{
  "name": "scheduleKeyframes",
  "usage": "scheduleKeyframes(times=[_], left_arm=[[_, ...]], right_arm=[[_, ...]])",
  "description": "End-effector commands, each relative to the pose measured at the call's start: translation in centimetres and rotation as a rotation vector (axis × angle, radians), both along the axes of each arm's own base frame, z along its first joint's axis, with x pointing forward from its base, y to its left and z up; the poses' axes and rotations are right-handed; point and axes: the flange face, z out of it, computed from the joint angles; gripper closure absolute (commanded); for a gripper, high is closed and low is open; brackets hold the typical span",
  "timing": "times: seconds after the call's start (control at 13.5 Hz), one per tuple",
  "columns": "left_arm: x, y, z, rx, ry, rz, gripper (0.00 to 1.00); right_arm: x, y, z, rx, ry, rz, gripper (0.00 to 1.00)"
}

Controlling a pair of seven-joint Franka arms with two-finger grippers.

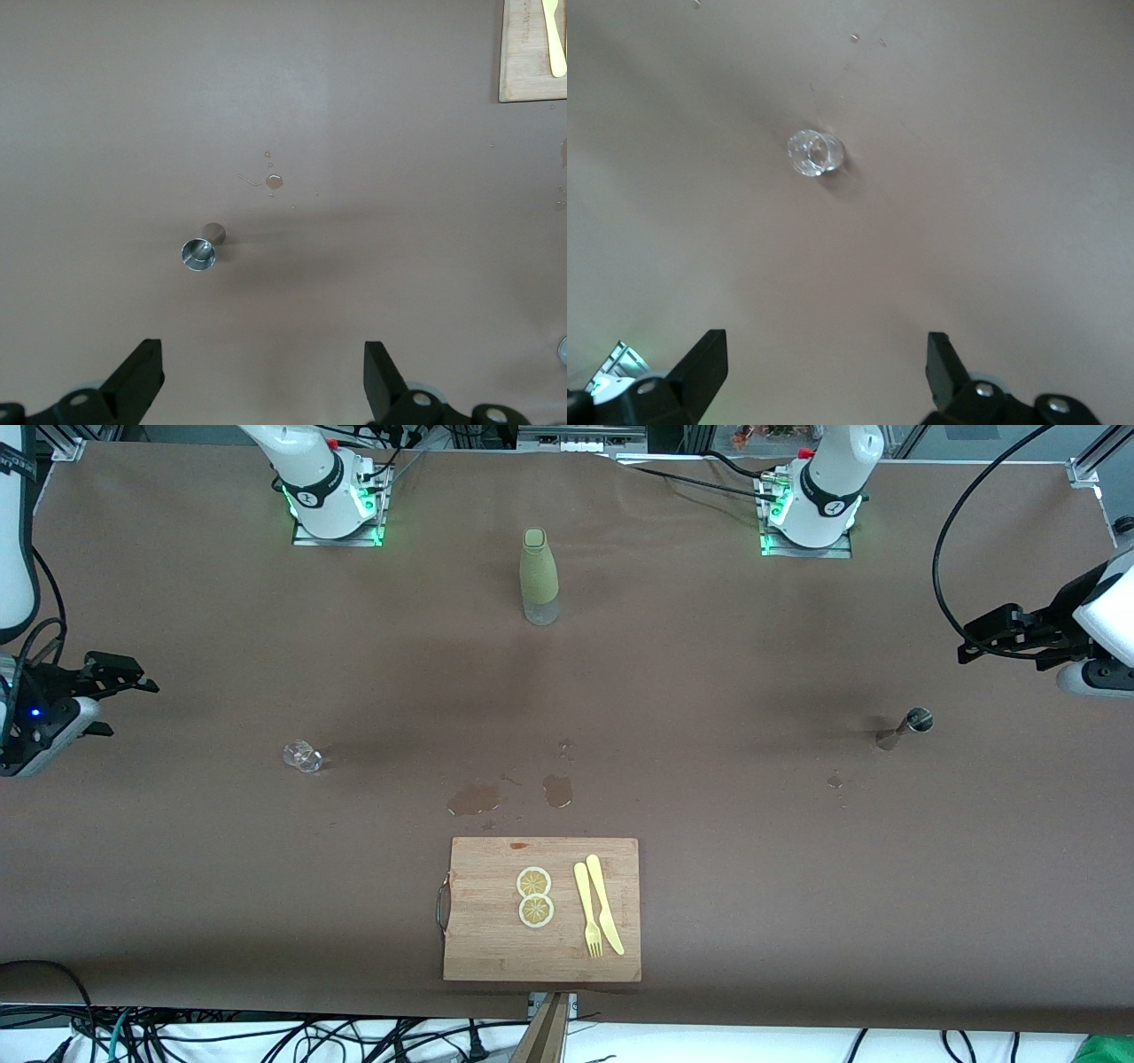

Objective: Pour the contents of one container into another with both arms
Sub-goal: 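Move the right gripper to the glass beaker while the left gripper reaches the jigger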

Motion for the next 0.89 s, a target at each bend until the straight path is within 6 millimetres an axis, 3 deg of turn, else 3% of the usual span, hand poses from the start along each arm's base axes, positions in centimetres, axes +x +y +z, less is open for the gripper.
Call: scheduleKeyframes(times=[0.0,0.52,0.82], left_arm=[[-0.3,0.2,0.2,0.032,-0.011,0.002,0.00],[0.1,0.9,-0.2,0.034,-0.018,0.014,0.00],[0.1,1.2,-0.2,0.034,-0.017,0.020,0.00]], right_arm=[[0.2,0.0,-1.2,0.069,-0.010,0.038,0.00],[1.6,0.2,-6.1,0.194,-0.034,0.181,0.00],[1.8,0.2,-6.8,0.198,-0.033,0.221,0.00]])
